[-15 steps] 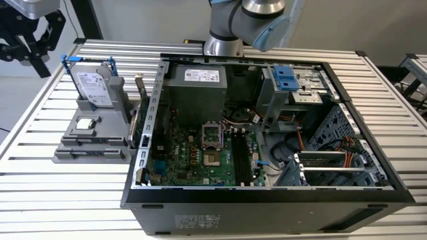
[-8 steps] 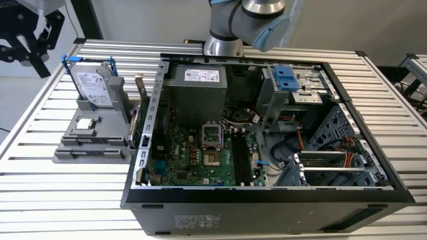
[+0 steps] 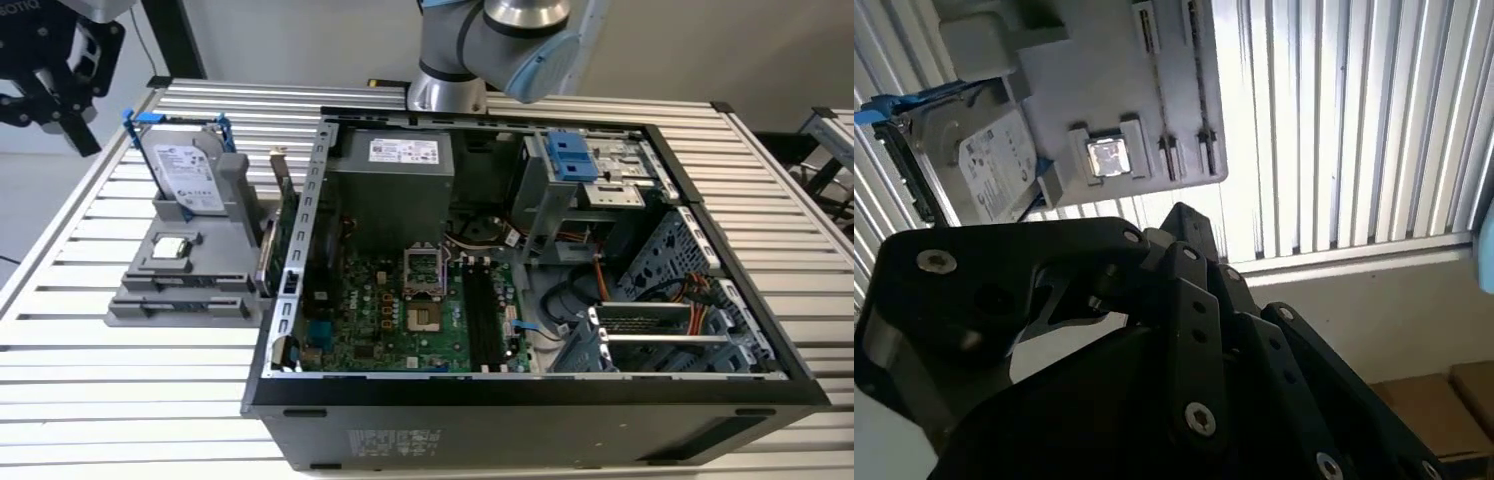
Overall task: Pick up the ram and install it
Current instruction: 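Pick up the ram and move it above insertion slot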
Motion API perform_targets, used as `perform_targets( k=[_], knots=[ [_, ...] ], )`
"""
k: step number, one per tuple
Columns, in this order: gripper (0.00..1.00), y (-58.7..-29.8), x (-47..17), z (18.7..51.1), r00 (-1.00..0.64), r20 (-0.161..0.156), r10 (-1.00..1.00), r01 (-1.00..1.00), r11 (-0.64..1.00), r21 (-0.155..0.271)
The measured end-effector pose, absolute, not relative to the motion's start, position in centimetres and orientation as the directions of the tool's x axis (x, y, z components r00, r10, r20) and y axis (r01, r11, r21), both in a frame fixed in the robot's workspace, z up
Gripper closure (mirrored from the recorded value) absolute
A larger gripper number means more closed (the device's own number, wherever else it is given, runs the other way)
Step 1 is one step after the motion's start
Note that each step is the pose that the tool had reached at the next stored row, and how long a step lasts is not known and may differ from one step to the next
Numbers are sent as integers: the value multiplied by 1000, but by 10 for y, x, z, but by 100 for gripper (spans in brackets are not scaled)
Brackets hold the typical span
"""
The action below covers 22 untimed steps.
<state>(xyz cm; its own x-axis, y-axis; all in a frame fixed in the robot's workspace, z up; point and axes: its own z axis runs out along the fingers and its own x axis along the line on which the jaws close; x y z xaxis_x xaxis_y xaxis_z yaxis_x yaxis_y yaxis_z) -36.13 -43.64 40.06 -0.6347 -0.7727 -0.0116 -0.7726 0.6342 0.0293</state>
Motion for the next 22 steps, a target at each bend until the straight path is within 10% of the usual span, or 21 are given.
perform_targets(
  k=[22],
  knots=[
    [100,-436,-362,401,-307,-18,-951,-952,307,0]
  ],
)
